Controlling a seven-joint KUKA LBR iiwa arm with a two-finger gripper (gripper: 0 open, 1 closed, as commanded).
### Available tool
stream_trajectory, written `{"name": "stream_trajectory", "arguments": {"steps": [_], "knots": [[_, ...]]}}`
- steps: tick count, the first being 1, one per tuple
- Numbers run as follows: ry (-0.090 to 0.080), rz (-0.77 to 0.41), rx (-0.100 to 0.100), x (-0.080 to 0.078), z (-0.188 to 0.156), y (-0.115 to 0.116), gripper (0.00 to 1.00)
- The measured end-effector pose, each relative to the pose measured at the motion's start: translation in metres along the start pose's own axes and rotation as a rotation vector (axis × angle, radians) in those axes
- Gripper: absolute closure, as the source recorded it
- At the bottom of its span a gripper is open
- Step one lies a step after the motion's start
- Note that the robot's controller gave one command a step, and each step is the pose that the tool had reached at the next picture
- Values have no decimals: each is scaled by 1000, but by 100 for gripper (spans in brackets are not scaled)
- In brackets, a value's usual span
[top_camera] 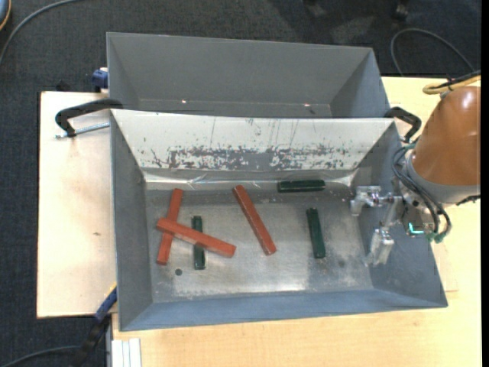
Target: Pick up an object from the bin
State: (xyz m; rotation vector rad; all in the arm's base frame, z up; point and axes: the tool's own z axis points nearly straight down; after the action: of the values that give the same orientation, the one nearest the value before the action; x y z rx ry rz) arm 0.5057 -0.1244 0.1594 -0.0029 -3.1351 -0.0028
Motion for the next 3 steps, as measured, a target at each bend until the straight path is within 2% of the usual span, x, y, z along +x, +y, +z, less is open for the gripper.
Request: {"name": "stream_trajectory", "arguments": {"steps": [1,2,3], "knots": [[-5,-397,-1,-47,90,93,0],[-12,-265,3,-33,57,56,0],[-14,-908,7,-43,20,65,0]]}}
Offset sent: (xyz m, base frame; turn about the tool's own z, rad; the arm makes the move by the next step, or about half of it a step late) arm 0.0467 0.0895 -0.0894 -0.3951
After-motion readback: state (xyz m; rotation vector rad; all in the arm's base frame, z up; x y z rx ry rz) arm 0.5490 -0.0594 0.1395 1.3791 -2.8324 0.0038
